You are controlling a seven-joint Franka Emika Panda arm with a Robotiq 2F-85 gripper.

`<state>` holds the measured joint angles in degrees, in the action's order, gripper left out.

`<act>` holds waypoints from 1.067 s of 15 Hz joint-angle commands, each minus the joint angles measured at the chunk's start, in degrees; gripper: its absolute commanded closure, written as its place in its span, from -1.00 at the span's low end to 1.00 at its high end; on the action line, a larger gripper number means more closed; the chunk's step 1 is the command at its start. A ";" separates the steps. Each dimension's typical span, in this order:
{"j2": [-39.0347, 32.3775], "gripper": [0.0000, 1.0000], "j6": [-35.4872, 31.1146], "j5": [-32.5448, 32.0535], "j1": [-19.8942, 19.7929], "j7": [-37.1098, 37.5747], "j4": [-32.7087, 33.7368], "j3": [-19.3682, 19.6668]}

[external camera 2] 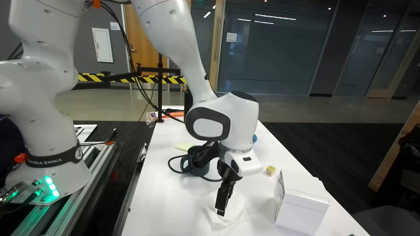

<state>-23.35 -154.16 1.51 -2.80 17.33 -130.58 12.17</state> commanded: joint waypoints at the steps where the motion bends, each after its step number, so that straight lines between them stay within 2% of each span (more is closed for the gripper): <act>1: -0.94 -1.00 -0.44 0.72 -1.20 0.11 -0.39 0.50; 9: -5.20 -1.00 -1.92 4.12 -3.07 -2.42 0.97 -4.21; 16: -6.22 -1.00 -1.97 5.54 -4.06 -2.96 1.28 -5.17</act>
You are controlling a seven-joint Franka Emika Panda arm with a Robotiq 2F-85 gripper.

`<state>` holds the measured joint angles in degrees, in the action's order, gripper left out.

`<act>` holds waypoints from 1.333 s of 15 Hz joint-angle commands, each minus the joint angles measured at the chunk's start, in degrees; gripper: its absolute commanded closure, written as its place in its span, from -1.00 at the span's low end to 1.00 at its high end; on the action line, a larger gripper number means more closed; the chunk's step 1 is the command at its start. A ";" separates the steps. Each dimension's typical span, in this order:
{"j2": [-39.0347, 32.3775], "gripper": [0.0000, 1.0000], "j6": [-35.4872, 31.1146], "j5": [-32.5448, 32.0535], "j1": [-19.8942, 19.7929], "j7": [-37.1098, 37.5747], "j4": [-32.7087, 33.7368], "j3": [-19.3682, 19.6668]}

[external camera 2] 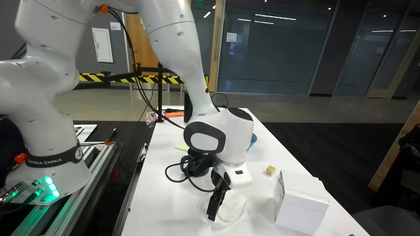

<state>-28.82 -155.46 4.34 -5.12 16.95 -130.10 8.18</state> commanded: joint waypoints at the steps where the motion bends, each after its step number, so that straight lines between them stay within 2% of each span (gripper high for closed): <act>1: -0.83 -1.00 -0.57 2.85 -1.89 -2.57 0.86 -1.18; 5: -1.63 -1.00 -0.42 3.23 -2.31 -2.31 1.56 -1.33; 6: -1.83 -0.81 -0.42 3.36 -2.38 -2.33 1.77 -1.42; 7: -2.03 -0.47 -0.44 3.54 -2.48 -2.38 1.99 -1.56; 16: -2.42 0.80 -0.80 3.45 -2.15 -1.95 3.48 -1.30; 18: -2.29 0.99 -0.81 3.43 -2.06 -1.87 3.60 -1.30; 20: -2.14 1.00 -0.82 3.39 -1.97 -1.84 3.48 -1.32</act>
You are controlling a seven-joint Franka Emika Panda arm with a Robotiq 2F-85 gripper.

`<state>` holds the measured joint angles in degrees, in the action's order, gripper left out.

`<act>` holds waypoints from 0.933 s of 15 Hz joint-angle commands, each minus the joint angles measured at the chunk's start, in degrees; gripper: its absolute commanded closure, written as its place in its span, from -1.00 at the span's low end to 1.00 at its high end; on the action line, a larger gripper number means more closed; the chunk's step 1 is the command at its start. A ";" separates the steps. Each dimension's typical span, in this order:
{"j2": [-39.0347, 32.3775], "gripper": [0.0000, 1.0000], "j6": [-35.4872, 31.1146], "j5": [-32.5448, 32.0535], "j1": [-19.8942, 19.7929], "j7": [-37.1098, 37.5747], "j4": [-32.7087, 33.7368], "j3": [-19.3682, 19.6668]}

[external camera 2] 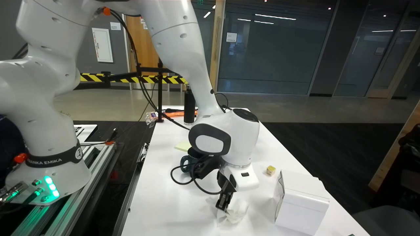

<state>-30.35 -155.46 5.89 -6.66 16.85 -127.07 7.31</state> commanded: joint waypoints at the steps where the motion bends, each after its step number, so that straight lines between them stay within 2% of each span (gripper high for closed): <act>1: -0.69 1.00 -0.79 1.93 -0.43 -1.64 0.58 -0.48; 9: -1.62 0.99 0.75 4.09 -1.70 -0.20 4.76 0.40; 14: -1.83 0.99 0.33 2.99 -0.65 1.07 5.07 2.14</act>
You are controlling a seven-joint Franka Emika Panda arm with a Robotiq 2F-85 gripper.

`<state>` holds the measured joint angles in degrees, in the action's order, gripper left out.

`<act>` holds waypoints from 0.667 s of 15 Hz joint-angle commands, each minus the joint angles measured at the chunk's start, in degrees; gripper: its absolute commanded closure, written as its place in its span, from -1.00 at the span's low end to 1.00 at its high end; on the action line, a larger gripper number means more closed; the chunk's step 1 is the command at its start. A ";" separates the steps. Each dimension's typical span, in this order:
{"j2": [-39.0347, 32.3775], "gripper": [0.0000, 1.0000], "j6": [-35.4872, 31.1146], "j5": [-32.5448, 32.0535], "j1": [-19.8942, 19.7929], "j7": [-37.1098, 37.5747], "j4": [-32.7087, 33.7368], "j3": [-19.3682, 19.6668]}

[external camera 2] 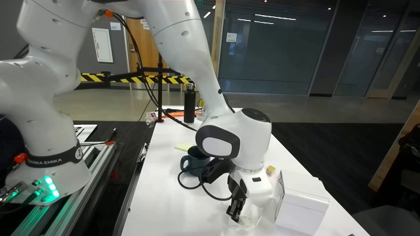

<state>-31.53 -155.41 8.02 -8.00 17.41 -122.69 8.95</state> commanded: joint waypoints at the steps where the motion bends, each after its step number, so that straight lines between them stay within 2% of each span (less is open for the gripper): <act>1: -0.66 0.99 0.39 0.67 0.97 0.39 0.43 0.41; 10: 1.81 0.99 -0.91 -0.93 5.80 -1.16 -4.46 -1.04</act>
<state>-32.46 -155.41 7.88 -3.53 17.16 -123.43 8.10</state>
